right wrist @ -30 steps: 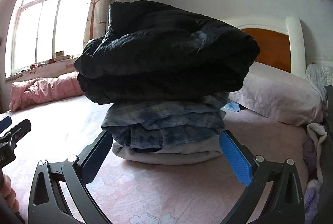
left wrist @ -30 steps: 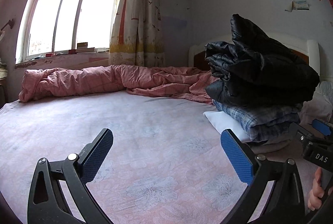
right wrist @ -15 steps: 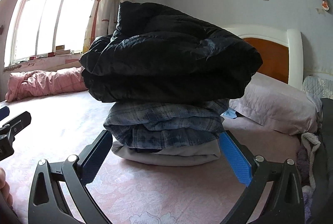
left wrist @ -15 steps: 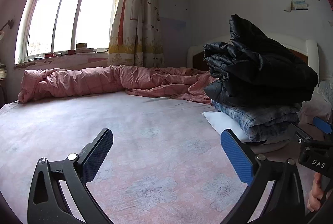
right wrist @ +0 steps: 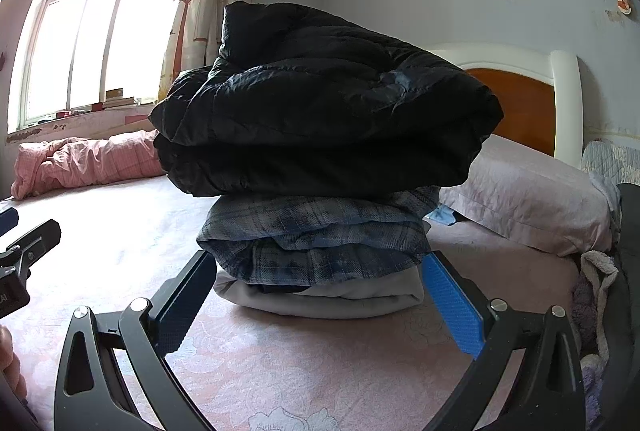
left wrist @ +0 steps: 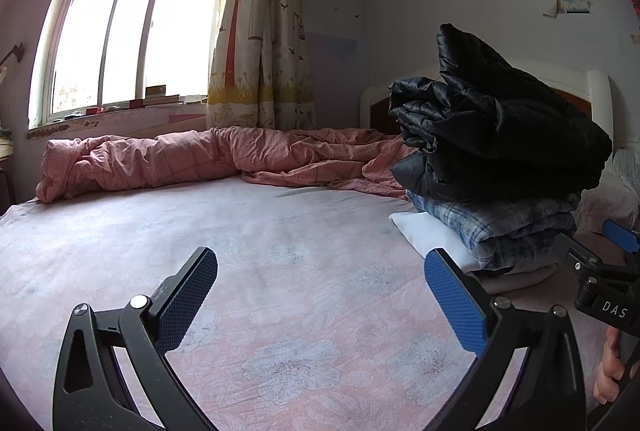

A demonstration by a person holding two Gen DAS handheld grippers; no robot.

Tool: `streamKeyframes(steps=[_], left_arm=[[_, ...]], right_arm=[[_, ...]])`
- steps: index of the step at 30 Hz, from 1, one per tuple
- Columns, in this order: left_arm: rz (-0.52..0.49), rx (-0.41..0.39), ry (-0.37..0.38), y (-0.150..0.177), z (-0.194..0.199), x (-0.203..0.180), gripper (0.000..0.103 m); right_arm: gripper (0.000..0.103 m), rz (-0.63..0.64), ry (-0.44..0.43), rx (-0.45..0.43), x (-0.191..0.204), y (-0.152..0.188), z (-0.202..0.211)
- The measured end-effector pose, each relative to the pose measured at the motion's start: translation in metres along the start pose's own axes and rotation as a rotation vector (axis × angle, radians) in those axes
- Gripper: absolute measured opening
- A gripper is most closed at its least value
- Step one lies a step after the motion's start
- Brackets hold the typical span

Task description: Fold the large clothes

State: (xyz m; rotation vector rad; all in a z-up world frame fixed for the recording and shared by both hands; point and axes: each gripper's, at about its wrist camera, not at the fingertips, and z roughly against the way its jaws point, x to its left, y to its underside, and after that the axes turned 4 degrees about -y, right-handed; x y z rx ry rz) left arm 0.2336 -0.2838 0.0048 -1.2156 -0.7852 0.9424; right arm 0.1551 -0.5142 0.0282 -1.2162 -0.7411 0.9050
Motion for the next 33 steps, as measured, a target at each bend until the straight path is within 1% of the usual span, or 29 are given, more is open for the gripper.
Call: streamKeyframes(steps=[9,24,33], left_arm=[[0.016,0.026,-0.003,0.0006,-0.004,-0.0006,0.103],[0.013,0.026,-0.006,0.0004,-0.0039,-0.0008,0.103],[-0.007,0.025,-0.015,0.0019,-0.0029,-0.0016,0.103]], right_arm=[[0.103,-0.001,0.0,0.005,0.0003,0.0003,-0.0001],[0.103,-0.001,0.0,0.004,-0.0001,0.0003,-0.0005],[0.103,-0.003,0.004,0.009,0.0005,0.0014,-0.0016]])
